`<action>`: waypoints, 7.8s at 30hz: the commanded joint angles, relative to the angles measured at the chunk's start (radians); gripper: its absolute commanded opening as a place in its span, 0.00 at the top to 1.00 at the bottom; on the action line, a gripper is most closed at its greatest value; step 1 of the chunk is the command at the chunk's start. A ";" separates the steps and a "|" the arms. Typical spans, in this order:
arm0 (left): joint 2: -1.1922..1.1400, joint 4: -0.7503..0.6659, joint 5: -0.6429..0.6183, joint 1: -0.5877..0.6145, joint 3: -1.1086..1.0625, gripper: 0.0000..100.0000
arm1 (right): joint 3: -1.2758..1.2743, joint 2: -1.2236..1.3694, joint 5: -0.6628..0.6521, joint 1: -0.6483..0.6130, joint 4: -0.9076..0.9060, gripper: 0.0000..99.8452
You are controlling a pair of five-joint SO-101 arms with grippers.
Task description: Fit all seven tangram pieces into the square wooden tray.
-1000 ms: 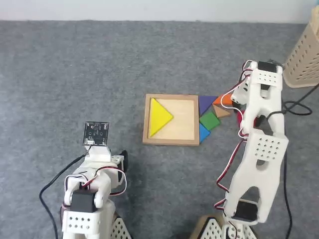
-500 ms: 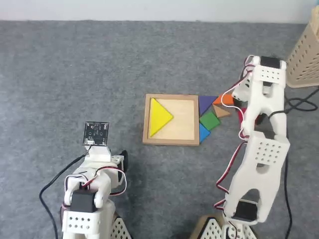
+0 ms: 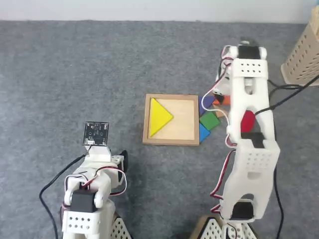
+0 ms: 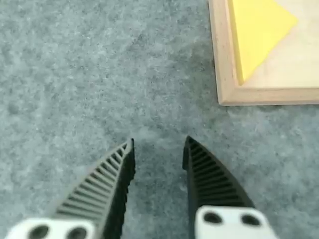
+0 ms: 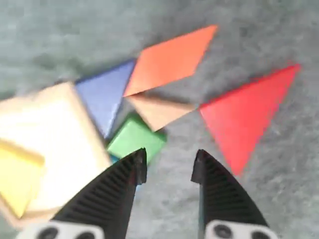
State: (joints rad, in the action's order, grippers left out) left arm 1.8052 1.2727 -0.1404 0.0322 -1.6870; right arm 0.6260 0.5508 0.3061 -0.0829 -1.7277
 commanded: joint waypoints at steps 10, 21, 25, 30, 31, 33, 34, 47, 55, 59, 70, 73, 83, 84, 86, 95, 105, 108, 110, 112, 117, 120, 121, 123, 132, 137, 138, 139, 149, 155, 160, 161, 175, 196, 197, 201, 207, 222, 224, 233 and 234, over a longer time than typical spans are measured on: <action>0.020 -0.006 -0.008 0.005 0.002 0.85 | -0.526 -0.615 -0.110 -0.062 0.234 0.83; 0.020 -0.006 -0.008 0.005 0.002 0.85 | -0.591 -0.427 -0.178 0.130 0.452 0.82; 0.020 -0.006 -0.008 0.005 0.002 0.85 | -0.416 -0.228 -0.155 0.133 0.403 0.75; 0.020 -0.006 -0.008 0.005 0.002 0.85 | -0.190 0.001 -0.051 0.137 0.331 0.72; 0.020 -0.006 -0.008 0.005 0.002 0.85 | -0.164 0.033 -0.018 0.139 0.329 0.72; 0.020 -0.006 -0.008 0.005 0.002 0.85 | -0.138 0.074 0.043 0.142 0.308 0.72; 0.020 -0.006 -0.008 0.005 0.002 0.85 | -0.137 0.082 0.061 0.142 0.295 0.72; 0.020 -0.006 -0.008 0.005 0.002 0.85 | -0.140 0.093 0.089 0.245 0.219 0.67; 0.020 -0.006 -0.008 0.005 0.002 0.85 | -0.150 0.085 0.032 0.153 0.231 0.67; 0.020 -0.006 -0.008 0.005 0.002 0.85 | -0.153 0.093 -0.023 0.142 0.234 0.67; 0.020 -0.006 -0.008 0.005 0.002 0.85 | -0.155 0.136 -0.075 0.156 0.214 0.62; 0.020 -0.006 -0.008 0.005 0.002 0.85 | -0.149 0.166 -0.080 0.165 0.217 0.58; 0.020 -0.006 -0.008 0.005 0.002 0.85 | -0.149 0.174 -0.077 0.173 0.236 0.62; 0.020 -0.006 -0.008 0.005 0.002 0.85 | -0.149 0.176 -0.083 0.170 0.236 0.66; 0.020 -0.006 -0.008 0.005 0.002 0.85 | -0.149 0.177 -0.080 0.166 0.234 0.71; 0.020 -0.006 -0.008 0.005 0.002 0.85 | -0.149 0.177 -0.017 0.174 0.259 0.72; 0.020 -0.006 -0.008 0.005 0.002 0.85 | -0.144 0.166 0.153 0.168 0.265 0.69; 0.020 -0.006 -0.008 0.005 0.002 0.85 | -0.107 0.177 0.181 0.153 0.269 0.61; 0.020 -0.006 -0.008 0.005 0.002 0.85 | -0.091 0.177 0.196 0.147 0.269 0.58; 0.020 -0.006 -0.008 0.005 0.002 0.85 | -0.069 0.177 0.216 0.143 0.269 0.58; 0.020 -0.006 -0.008 0.005 0.002 0.85 | -0.058 0.209 0.230 0.143 0.318 0.59; 0.020 -0.006 -0.008 0.005 0.002 0.85 | -0.032 0.255 0.230 0.143 0.309 0.59; 0.020 -0.006 -0.008 0.005 0.002 0.85 | -0.025 0.265 0.229 0.143 0.302 0.59; 0.020 -0.006 -0.008 0.005 0.002 0.85 | -0.017 0.275 0.229 0.147 0.274 0.59; 0.020 -0.006 -0.008 0.005 0.002 0.85 | -0.017 0.278 0.226 0.148 0.213 0.59; 0.020 -0.006 -0.008 0.005 0.002 0.85 | -0.017 0.277 0.224 0.142 0.186 0.59; 0.020 -0.006 -0.008 0.005 0.002 0.85 | -0.017 0.277 0.224 0.145 0.186 0.59; 0.020 -0.006 -0.008 0.005 0.002 0.85 | -0.017 0.277 0.227 0.150 0.193 0.59; 0.020 -0.006 -0.006 0.005 0.002 0.85 | -0.017 0.277 0.229 0.170 0.188 0.61; 0.020 -0.006 -0.006 0.005 0.002 0.85 | -0.017 0.277 0.229 0.170 0.197 0.74; 0.020 -0.006 -0.006 0.005 0.002 0.85 | -0.017 0.277 0.227 0.173 0.197 0.74; 0.020 -0.006 -0.006 0.005 0.002 0.85 | -0.017 0.277 0.227 0.177 0.197 0.74; 0.020 -0.006 -0.006 0.005 0.002 0.85 | 0.172 0.272 0.155 0.216 0.015 0.74; 0.020 -0.006 -0.006 0.005 0.002 0.85 | 0.181 0.308 0.123 0.216 0.068 0.67; 0.020 -0.006 -0.006 0.005 0.002 0.85 | 0.181 0.315 0.123 0.214 0.068 0.67; 0.020 -0.006 -0.006 0.005 0.002 0.85 | 0.181 0.331 0.124 0.199 0.070 0.67; 0.020 -0.006 -0.006 0.005 0.002 0.85 | 0.181 0.329 0.129 0.197 0.091 0.67; 0.020 -0.006 -0.006 0.005 0.002 0.85 | 0.181 0.325 0.126 0.159 0.101 0.67; 0.020 -0.006 -0.006 0.005 0.002 0.85 | 0.181 0.329 0.127 0.165 0.102 0.67; 0.020 -0.006 -0.006 0.005 0.002 0.85 | 0.175 0.340 0.158 0.199 0.139 0.67; 0.020 -0.006 -0.006 0.005 0.002 0.85 | 0.176 0.349 0.158 0.200 0.137 0.67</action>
State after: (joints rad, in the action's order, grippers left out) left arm 1.8052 1.2727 -0.1404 0.0322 -1.6870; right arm 0.7656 0.9053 0.4519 0.0921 -1.6080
